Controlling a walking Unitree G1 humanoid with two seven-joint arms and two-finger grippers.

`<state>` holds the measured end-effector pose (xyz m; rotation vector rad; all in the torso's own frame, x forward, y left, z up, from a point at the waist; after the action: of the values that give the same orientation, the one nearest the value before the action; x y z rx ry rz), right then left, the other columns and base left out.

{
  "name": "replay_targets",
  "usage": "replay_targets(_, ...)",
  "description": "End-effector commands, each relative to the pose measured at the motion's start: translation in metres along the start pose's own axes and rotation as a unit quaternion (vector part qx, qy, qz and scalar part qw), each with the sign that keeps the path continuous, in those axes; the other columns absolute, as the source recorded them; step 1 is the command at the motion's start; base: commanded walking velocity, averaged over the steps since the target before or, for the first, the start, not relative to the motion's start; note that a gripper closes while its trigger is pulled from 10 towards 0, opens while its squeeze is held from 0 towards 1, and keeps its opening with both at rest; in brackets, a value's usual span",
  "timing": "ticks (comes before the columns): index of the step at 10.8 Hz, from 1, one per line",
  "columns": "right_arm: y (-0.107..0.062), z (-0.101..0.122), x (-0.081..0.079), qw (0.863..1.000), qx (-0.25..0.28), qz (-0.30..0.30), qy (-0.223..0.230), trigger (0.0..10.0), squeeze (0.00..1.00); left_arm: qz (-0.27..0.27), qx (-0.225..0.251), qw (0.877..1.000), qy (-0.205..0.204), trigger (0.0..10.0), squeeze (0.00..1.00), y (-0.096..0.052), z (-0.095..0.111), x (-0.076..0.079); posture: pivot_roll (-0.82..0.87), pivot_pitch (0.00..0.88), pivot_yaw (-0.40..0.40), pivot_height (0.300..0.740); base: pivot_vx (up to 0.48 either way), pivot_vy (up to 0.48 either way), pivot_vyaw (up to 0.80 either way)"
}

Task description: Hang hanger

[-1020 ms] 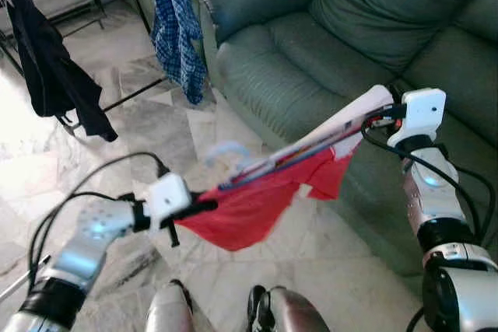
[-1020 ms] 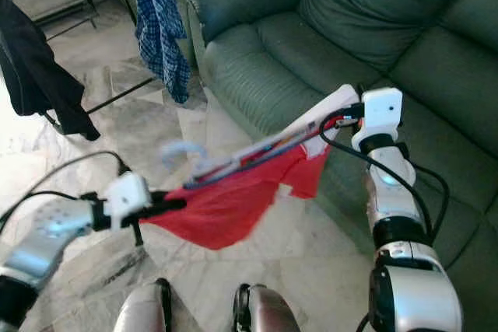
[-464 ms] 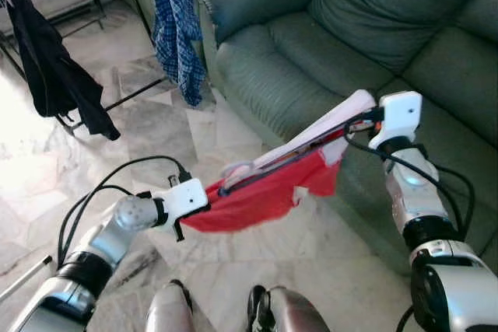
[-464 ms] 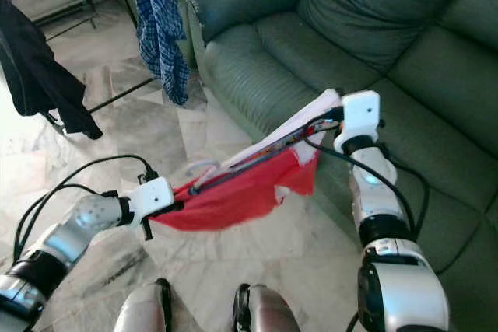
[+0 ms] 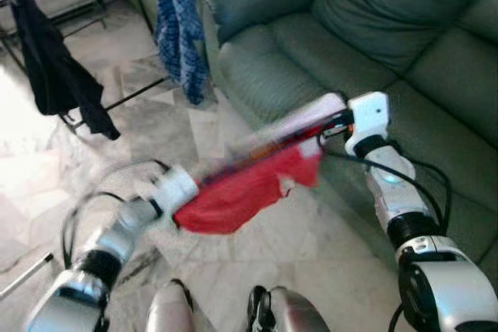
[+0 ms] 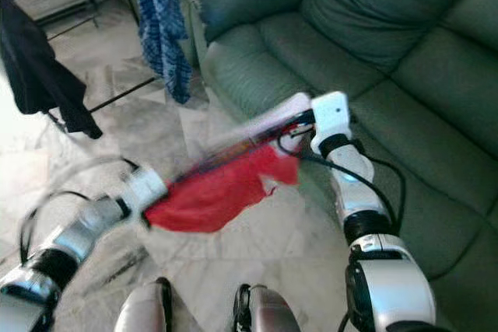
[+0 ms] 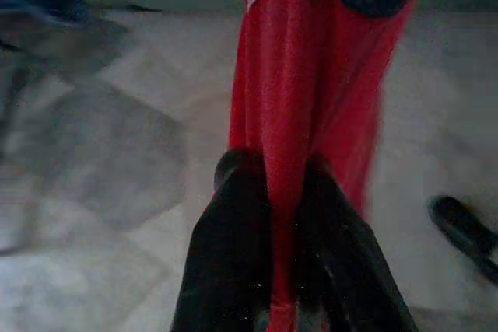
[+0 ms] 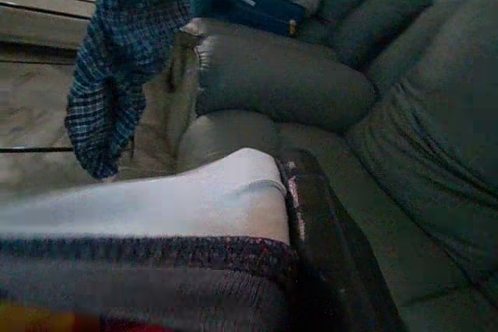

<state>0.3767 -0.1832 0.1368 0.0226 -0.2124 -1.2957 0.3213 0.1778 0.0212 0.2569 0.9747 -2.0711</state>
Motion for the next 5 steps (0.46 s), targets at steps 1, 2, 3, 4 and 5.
replay_targets(1, 0.003, 0.022, 0.021, 0.998, 0.044, -0.037, 0.004, 0.0, 0.0, 0.021, -0.067, 0.997, -0.015, 0.0, 0.0, -0.012, -0.034, -0.003, 0.04, 0.163, -0.078, 0.74, 0.0, 0.0, 0.0)
replay_targets(2, 0.006, 0.021, 0.011, 0.998, 0.046, -0.029, 0.028, 0.0, 0.0, 0.028, -0.067, 0.997, -0.013, 0.0, 0.0, -0.009, -0.033, 0.0, 0.04, 0.163, -0.078, 0.74, 0.0, 0.0, 0.0)
replay_targets(3, 0.01, 0.019, -0.007, 0.998, 0.045, 0.001, 0.052, 0.0, 0.0, 0.049, -0.052, 0.997, -0.033, 0.0, 0.0, -0.003, -0.025, 0.002, 0.04, 0.161, -0.074, 0.74, 0.0, 0.0, 0.0)
replay_targets(4, 0.013, 0.017, -0.041, 0.99, 0.046, 0.076, 0.106, 0.0, 0.0, 0.082, -0.007, 0.992, -0.091, 0.0, 0.0, 0.006, -0.004, 0.002, 0.04, 0.16, -0.076, 0.74, 0.0, 0.0, 0.0)
replay_targets(5, 0.01, 0.014, -0.071, 0.978, 0.037, 0.152, 0.135, 0.0, 0.0, 0.107, 0.029, 0.982, -0.15, 0.0, 0.0, 0.012, 0.013, 0.0, 0.04, 0.158, -0.078, 0.74, 0.0, 0.0, 0.0)
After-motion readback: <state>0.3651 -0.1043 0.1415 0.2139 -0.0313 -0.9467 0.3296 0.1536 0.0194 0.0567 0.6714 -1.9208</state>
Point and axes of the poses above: a point about 5 cm out from each wrist's last joint towards the gripper, its own y axis pointing out of the wrist towards the gripper, its own z axis along the axis of the wrist's last joint, x = y × z, the point moved 2 cm from there along y, pointing out of the wrist towards the gripper, and after that the axes turned 9 degrees about y, right-handed, at the moved point
